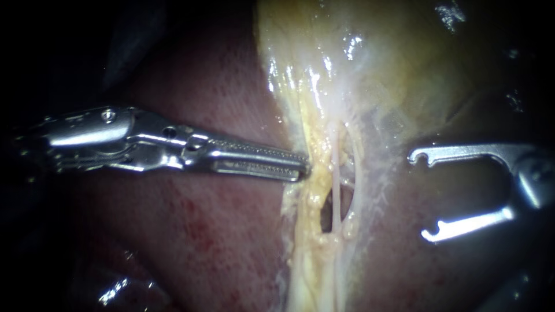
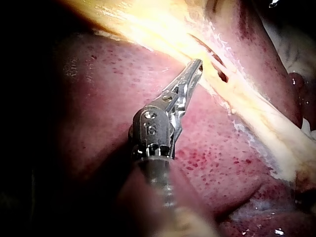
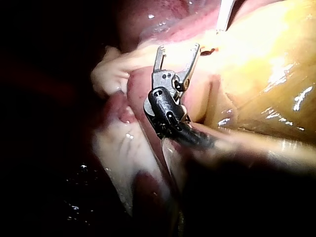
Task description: Grabbing gallbladder
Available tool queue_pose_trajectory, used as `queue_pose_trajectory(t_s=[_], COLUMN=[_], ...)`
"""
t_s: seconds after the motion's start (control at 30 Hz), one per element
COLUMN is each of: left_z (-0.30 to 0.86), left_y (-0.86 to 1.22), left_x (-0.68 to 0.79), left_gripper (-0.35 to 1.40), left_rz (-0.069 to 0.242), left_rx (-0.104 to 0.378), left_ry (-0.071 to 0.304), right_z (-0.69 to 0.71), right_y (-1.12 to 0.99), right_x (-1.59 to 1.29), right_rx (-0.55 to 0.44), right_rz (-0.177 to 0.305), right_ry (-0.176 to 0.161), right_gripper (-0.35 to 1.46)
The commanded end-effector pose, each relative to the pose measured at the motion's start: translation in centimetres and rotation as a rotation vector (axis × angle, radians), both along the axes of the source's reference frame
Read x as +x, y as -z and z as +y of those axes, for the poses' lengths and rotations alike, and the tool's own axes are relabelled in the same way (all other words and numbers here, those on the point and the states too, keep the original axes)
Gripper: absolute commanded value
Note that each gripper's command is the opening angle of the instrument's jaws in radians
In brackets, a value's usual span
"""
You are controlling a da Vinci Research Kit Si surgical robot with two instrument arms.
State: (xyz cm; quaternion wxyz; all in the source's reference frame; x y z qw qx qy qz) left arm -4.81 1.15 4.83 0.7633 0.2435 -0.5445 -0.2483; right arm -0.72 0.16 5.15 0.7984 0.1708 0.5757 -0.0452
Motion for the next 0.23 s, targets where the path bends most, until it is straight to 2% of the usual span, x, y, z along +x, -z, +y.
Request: queue_pose_trajectory(t_s=[0.03, 0.23], left_z=[0.00, 0.00], left_y=[0.00, 0.00], left_x=[0.00, 0.01], left_gripper=[-0.35, -0.35], left_rz=[-0.001, -0.001], left_rx=[0.000, 0.000], left_ry=[-0.001, -0.001], right_z=[0.00, 0.00], right_y=[0.00, 0.00], right_x=[0.00, 0.00], right_rx=[0.000, 0.000], right_rz=[0.000, 0.000], right_ry=[0.000, 0.000], right_gripper=[0.59, 0.59])
